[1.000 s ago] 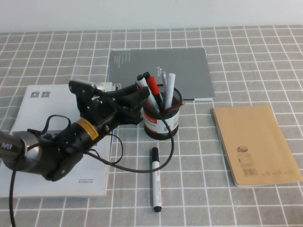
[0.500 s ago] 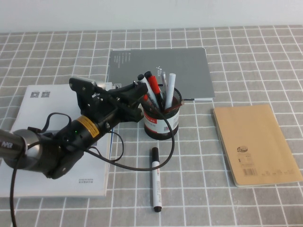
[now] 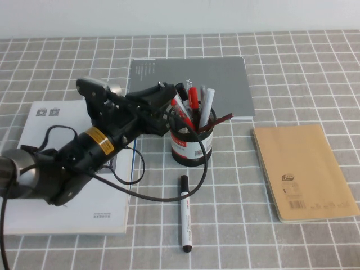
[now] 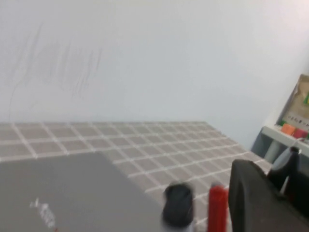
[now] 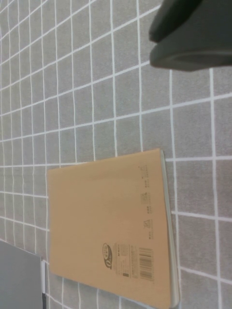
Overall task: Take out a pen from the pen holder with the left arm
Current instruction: 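Take a marker out of the pen holder and lay it on the table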
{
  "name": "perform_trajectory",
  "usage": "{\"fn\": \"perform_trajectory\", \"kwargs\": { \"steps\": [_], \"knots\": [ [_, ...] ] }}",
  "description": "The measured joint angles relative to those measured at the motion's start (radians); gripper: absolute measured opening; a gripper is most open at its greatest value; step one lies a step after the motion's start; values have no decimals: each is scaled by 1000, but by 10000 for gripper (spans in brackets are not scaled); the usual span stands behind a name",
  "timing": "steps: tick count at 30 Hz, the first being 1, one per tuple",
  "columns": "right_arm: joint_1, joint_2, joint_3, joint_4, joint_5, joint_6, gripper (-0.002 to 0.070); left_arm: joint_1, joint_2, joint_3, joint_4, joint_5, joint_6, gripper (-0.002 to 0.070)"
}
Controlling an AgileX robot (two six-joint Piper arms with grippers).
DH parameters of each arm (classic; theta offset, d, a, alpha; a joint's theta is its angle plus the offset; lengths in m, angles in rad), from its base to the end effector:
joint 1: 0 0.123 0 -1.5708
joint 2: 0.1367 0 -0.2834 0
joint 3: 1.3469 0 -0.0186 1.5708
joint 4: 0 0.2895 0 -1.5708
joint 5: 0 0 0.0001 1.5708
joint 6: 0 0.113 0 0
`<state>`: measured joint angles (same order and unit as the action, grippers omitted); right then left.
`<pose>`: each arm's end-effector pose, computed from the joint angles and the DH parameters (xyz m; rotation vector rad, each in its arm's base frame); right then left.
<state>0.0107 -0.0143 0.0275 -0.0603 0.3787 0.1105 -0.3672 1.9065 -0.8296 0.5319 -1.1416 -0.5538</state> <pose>0.1138 -0.0013 0.1636 0.0564 1.8740 0.0240 0.3577 -0.1934 0.1528 0.4430 1.4909 -0.8965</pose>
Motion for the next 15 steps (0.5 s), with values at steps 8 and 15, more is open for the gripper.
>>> {"fn": "perform_trajectory", "kwargs": {
  "steps": [8, 15],
  "knots": [
    [0, 0, 0, 0, 0, 0, -13, 0, -178, 0, 85, 74, 0, 62],
    [0, 0, 0, 0, 0, 0, -13, 0, -458, -6, 141, 590, -42, 62]
  ]
}}
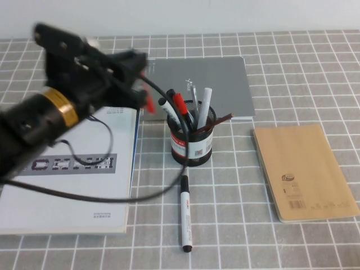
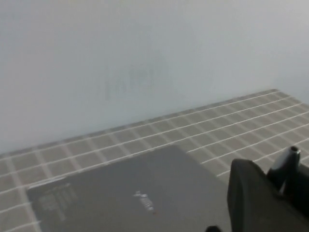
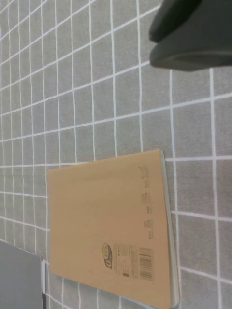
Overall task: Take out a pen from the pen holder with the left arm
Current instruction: 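Take a marker out of the pen holder and lay it on the table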
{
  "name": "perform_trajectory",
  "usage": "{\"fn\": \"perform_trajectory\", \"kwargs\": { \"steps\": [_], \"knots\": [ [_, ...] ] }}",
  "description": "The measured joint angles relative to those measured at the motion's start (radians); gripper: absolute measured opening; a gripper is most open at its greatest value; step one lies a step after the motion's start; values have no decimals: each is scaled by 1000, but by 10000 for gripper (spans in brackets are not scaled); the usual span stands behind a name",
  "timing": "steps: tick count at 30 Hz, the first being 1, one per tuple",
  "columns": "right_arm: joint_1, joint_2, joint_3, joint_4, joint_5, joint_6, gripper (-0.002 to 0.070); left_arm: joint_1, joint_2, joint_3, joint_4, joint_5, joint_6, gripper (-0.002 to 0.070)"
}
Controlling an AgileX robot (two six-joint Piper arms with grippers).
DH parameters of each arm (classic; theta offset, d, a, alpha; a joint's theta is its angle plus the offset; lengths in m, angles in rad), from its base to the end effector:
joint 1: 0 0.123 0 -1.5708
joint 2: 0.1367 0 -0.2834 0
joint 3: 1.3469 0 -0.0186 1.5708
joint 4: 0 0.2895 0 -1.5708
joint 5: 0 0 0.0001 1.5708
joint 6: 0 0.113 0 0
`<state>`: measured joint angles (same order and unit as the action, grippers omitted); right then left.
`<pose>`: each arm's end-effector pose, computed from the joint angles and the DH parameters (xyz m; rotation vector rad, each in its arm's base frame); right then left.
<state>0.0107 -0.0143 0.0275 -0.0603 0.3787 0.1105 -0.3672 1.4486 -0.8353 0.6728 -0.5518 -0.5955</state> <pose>0.1138 -0.0013 0.1636 0.0564 1.8740 0.0240 0.3324 -0.1673 0.2687 0.5550 1.5784 -0.5518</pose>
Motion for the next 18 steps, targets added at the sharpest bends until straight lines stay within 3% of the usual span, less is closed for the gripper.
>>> {"fn": "perform_trajectory", "kwargs": {
  "steps": [3, 6, 9, 15, 18],
  "knots": [
    [0, 0, 0, 0, 0, 0, -13, 0, -102, -20, -60, 251, -19, 62],
    [0, 0, 0, 0, 0, 0, -13, 0, -206, -45, -227, 490, 34, 62],
    [0, 0, 0, 0, 0, 0, -13, 0, -260, -70, -507, 699, 284, 62],
    [0, 0, 0, 0, 0, 0, -13, 0, -223, -90, -1298, 1056, 1044, 62],
    [0, 0, 0, 0, 0, 0, -13, 0, -153, -91, -1490, 1182, 1190, 62]
  ]
}}
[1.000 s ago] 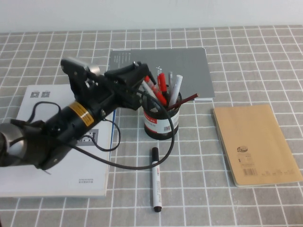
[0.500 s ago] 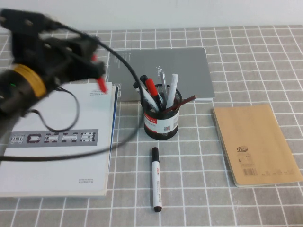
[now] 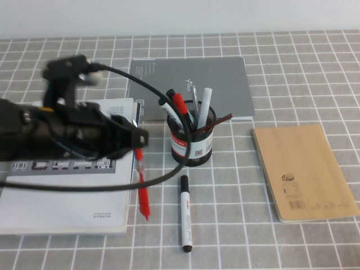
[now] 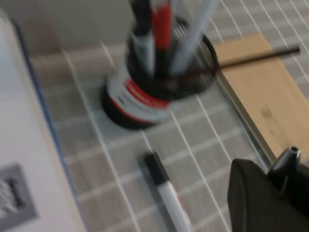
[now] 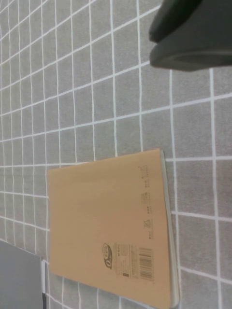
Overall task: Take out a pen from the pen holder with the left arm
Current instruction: 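Take a marker out of the pen holder and lay it on the table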
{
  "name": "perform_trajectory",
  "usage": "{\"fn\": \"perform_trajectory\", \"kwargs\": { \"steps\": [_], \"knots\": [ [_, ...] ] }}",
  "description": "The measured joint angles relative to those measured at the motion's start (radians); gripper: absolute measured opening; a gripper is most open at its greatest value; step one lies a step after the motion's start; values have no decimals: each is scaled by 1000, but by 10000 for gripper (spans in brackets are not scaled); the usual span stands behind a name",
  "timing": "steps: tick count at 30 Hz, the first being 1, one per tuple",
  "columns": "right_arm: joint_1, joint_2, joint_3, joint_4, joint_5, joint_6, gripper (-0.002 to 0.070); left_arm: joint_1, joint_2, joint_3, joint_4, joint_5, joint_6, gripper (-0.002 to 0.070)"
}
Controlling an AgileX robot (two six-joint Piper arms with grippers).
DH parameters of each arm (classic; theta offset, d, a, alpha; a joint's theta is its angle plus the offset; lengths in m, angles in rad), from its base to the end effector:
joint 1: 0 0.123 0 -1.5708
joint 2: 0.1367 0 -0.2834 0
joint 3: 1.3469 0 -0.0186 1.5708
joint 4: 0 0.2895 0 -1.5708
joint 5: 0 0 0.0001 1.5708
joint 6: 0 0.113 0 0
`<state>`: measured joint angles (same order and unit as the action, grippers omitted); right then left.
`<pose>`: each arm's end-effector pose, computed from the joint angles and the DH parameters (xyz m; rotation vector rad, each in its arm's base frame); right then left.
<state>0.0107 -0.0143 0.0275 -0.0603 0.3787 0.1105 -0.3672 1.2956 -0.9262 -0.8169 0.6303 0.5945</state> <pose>0.1138 -0.0013 0.1636 0.0564 1.8740 0.0240 0.2803 -0.1599 0.2717 0.5216 2.2879 -0.7566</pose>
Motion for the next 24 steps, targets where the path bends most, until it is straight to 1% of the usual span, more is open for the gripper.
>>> {"fn": "perform_trajectory", "kwargs": {
  "steps": [3, 11, 18, 24],
  "knots": [
    [0, 0, 0, 0, 0, 0, -13, 0, 86, 0, -55, 46, 14, 62],
    [0, 0, 0, 0, 0, 0, -13, 0, 301, 0, -130, 53, 21, 62],
    [0, 0, 0, 0, 0, 0, -13, 7, 387, -3, -261, 62, 101, 62],
    [0, 0, 0, 0, 0, 0, -13, 24, 454, -61, -276, 108, 142, 62]
  ]
}}
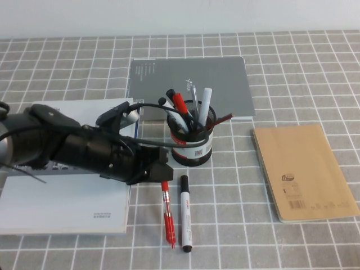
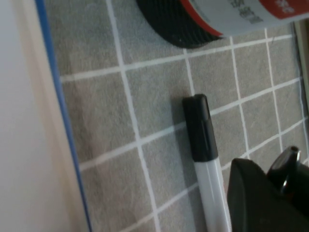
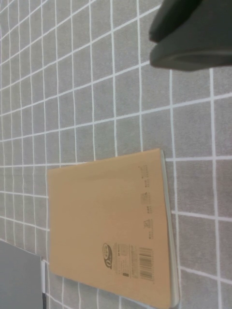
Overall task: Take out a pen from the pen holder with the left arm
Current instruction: 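Take a marker out of the pen holder and lay it on the table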
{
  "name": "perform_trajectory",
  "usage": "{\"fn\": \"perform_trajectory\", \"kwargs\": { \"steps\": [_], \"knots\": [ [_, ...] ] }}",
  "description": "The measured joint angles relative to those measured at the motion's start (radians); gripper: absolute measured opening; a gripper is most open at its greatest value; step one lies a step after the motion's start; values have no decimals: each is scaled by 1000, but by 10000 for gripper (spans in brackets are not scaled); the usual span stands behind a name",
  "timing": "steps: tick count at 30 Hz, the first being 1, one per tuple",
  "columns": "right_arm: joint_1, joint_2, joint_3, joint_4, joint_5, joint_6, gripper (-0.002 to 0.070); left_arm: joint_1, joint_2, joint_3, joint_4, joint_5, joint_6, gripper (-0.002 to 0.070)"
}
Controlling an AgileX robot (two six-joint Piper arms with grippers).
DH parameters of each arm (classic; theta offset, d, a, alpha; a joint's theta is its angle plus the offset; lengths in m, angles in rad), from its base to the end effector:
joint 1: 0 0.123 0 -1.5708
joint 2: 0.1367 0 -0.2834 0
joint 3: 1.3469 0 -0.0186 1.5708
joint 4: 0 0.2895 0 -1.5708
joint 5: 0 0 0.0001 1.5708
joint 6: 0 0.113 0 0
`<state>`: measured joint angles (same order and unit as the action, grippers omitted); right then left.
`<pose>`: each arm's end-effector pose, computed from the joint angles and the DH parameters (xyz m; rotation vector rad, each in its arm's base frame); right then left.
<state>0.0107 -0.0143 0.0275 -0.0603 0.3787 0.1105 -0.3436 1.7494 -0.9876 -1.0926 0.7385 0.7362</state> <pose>0.1138 -0.0013 0.1636 0.0564 1.8740 0.0240 0.3246 -0.1879 0.1466 0.3842 2.6389 -1.0358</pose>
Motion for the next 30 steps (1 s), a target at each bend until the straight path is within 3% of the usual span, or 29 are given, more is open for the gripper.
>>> {"fn": "perform_trajectory", "kwargs": {
  "steps": [6, 13, 20, 24, 30],
  "knots": [
    [0, 0, 0, 0, 0, 0, -13, 2, 55, -57, 45, 11, -12, 70],
    [0, 0, 0, 0, 0, 0, -13, 2, 67, -66, 75, 2, -34, 214],
    [0, 0, 0, 0, 0, 0, -13, 2, 69, -66, 106, -9, -43, 244],
    [0, 0, 0, 0, 0, 0, -13, -19, 30, -66, 235, -58, -113, 246],
    [0, 0, 0, 0, 0, 0, -13, -74, -176, -57, 573, -175, -331, 235]
  ]
}}
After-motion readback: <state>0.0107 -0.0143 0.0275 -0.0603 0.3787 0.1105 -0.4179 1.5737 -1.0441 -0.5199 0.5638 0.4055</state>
